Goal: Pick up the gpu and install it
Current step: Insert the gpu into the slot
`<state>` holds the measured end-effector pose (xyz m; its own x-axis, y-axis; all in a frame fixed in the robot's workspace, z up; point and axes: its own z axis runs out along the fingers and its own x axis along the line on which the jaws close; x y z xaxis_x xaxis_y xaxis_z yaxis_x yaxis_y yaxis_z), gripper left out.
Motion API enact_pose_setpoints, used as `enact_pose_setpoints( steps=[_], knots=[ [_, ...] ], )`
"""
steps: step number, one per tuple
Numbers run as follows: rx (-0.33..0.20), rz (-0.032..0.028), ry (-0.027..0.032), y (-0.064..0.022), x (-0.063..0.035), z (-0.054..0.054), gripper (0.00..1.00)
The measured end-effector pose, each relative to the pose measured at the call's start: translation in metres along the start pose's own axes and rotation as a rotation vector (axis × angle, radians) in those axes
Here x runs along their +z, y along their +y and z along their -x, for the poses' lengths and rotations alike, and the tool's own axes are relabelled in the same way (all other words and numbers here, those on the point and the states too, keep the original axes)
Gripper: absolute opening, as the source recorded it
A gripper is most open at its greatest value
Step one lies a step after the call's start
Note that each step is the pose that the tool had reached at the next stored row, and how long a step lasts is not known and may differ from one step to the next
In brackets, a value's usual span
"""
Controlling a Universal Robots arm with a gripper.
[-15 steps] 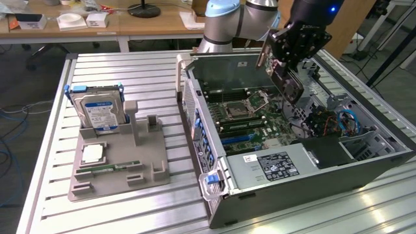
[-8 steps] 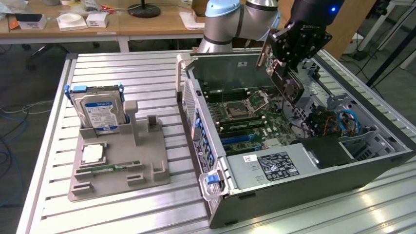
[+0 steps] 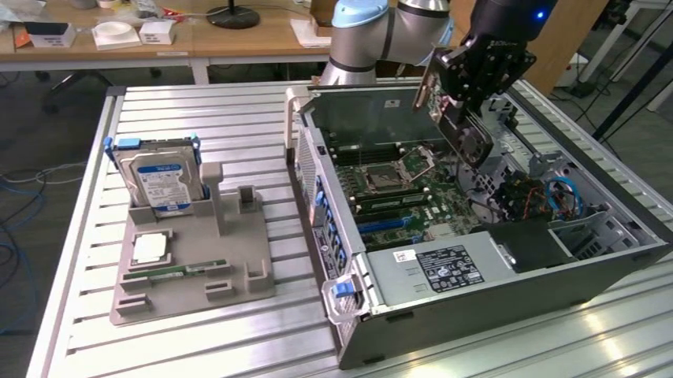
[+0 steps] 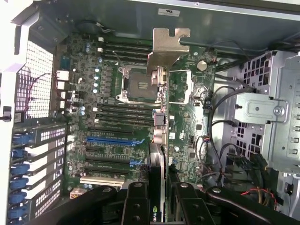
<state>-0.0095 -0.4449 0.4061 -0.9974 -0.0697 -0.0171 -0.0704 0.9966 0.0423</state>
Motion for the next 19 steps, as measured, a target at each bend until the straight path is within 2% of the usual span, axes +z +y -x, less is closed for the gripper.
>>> enact_pose_setpoints(
  steps=[19],
  knots=[
    [-0.141,0.0025,0.0059,0.0,0.0,0.0,0.26]
  ],
)
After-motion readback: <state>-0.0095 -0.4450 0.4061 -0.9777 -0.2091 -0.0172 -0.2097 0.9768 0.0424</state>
